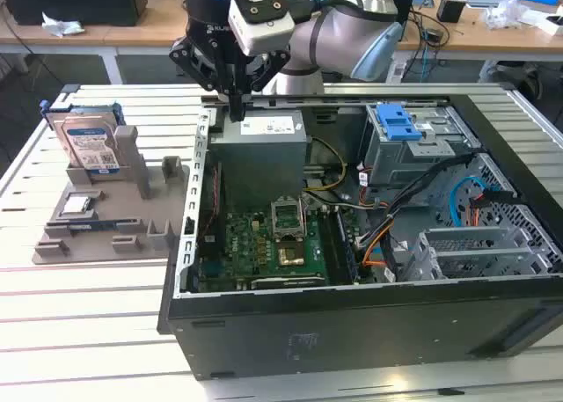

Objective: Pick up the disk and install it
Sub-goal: 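Reach for the disk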

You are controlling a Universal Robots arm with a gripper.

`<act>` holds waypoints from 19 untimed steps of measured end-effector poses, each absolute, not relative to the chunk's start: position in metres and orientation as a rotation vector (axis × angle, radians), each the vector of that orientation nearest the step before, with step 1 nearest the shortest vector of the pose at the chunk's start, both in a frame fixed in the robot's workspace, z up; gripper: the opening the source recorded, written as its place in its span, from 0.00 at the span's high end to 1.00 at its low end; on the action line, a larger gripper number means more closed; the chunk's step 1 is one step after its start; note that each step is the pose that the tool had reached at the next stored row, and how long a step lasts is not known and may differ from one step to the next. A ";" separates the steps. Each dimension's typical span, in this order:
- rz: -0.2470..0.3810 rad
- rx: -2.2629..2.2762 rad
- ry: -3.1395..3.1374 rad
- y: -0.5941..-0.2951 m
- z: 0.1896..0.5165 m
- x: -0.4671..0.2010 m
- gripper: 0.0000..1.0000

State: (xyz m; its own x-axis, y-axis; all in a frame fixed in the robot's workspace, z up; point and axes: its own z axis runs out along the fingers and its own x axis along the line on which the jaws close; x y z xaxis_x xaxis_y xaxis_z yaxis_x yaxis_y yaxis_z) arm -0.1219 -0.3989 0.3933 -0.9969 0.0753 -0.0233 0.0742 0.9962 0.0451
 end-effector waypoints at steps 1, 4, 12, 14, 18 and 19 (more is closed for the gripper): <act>0.069 0.117 3.114 -0.399 0.393 -0.125 0.89; 0.069 0.117 3.114 -0.399 0.393 -0.130 0.89; 0.069 0.117 3.114 -0.399 0.393 -0.149 0.89; 0.069 0.117 3.114 -0.399 0.393 -0.158 0.89; 0.069 0.116 3.114 -0.399 0.393 -0.173 0.89; 0.069 0.117 3.114 -0.399 0.393 -0.175 0.89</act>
